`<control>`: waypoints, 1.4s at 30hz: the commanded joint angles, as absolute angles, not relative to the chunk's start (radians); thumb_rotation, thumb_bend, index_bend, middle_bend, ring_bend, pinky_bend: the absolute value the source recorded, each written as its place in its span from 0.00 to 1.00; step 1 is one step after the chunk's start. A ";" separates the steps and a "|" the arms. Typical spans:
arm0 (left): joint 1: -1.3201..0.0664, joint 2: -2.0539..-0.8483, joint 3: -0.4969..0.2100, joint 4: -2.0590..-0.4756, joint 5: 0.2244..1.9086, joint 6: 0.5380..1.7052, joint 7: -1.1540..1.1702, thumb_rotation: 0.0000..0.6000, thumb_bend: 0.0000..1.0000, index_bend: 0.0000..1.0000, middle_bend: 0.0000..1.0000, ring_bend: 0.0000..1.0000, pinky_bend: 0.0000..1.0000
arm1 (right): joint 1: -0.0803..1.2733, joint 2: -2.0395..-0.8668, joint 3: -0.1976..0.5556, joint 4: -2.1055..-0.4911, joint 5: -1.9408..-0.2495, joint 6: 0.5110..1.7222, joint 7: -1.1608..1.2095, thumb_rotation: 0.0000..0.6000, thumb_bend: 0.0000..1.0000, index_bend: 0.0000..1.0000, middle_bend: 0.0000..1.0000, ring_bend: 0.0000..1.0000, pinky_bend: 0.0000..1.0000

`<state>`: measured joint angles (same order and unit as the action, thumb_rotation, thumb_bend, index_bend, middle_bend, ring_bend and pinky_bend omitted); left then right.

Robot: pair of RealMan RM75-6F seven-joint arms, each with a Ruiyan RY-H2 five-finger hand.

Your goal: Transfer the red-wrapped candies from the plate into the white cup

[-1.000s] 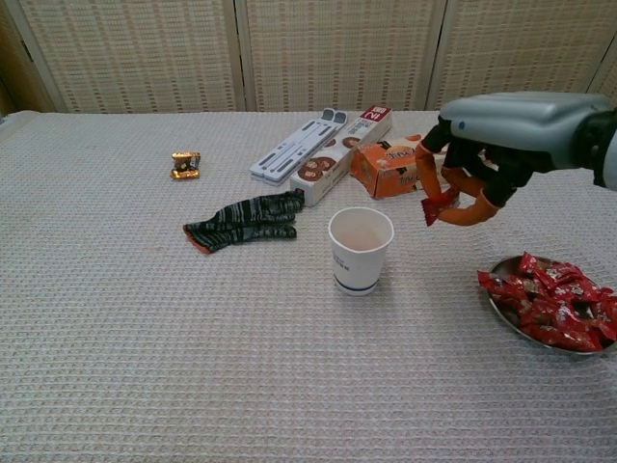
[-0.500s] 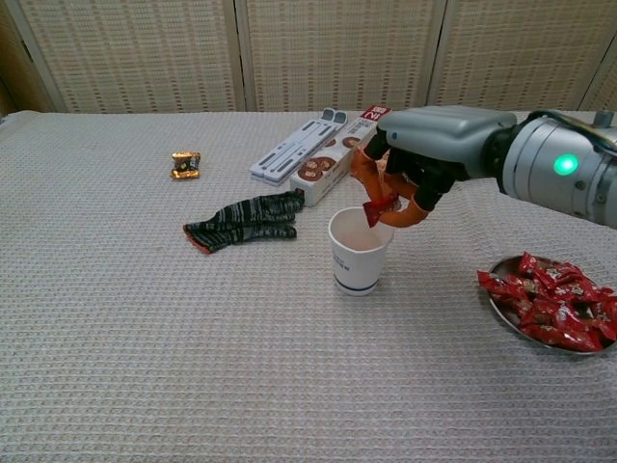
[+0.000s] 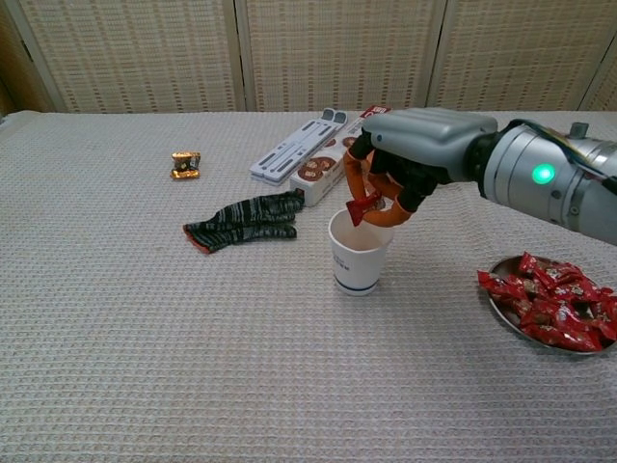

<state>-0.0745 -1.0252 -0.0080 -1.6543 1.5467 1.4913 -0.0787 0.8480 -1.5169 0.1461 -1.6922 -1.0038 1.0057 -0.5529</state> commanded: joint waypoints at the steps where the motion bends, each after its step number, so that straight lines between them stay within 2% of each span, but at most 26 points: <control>1: -0.075 -1.025 -0.008 -1.654 1.546 1.490 -0.079 1.00 0.42 0.34 0.23 0.27 0.28 | 0.844 -1.518 0.145 -1.684 -1.018 1.006 -0.536 1.00 0.28 0.49 0.82 0.76 0.98; 6: -0.075 -1.025 -0.008 -1.654 1.546 1.491 -0.080 1.00 0.42 0.34 0.23 0.27 0.27 | 0.840 -1.515 0.146 -1.673 -1.024 0.995 -0.511 1.00 0.16 0.42 0.82 0.76 0.98; 12: -0.074 -1.024 -0.009 -1.655 1.544 1.491 -0.081 1.00 0.42 0.34 0.23 0.27 0.27 | 0.835 -1.508 0.146 -1.669 -1.036 0.982 -0.477 1.00 0.11 0.36 0.82 0.76 0.98; 16: -0.073 -1.022 -0.008 -1.655 1.545 1.493 -0.085 1.00 0.42 0.35 0.23 0.27 0.27 | 0.815 -1.476 0.136 -1.703 -1.067 0.998 -0.458 1.00 0.10 0.35 0.82 0.76 0.98; 26: -0.074 -1.020 -0.008 -1.656 1.546 1.490 -0.093 1.00 0.42 0.35 0.23 0.27 0.28 | 0.729 -1.368 0.029 -1.785 -1.054 1.082 -0.588 1.00 0.10 0.38 0.82 0.76 0.98; 27: -0.073 -1.020 -0.008 -1.656 1.546 1.492 -0.090 1.00 0.42 0.34 0.23 0.27 0.28 | 0.709 -1.340 -0.008 -1.787 -1.006 1.062 -0.601 1.00 0.10 0.38 0.82 0.76 0.98; 32: -0.072 -1.021 -0.009 -1.657 1.546 1.494 -0.086 1.00 0.42 0.34 0.23 0.27 0.27 | 0.715 -1.297 -0.023 -1.792 -0.896 0.973 -0.589 1.00 0.10 0.39 0.82 0.76 0.98; 42: -0.072 -1.020 -0.010 -1.657 1.542 1.493 -0.089 1.00 0.42 0.34 0.23 0.27 0.27 | 0.718 -1.296 -0.034 -1.759 -0.868 0.932 -0.575 1.00 0.09 0.39 0.82 0.76 0.98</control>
<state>-0.0723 -1.0203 -0.0102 -1.6569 1.5422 1.4933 -0.0894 0.7187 -1.2959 -0.0335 -1.7589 -0.8672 0.9323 -0.5754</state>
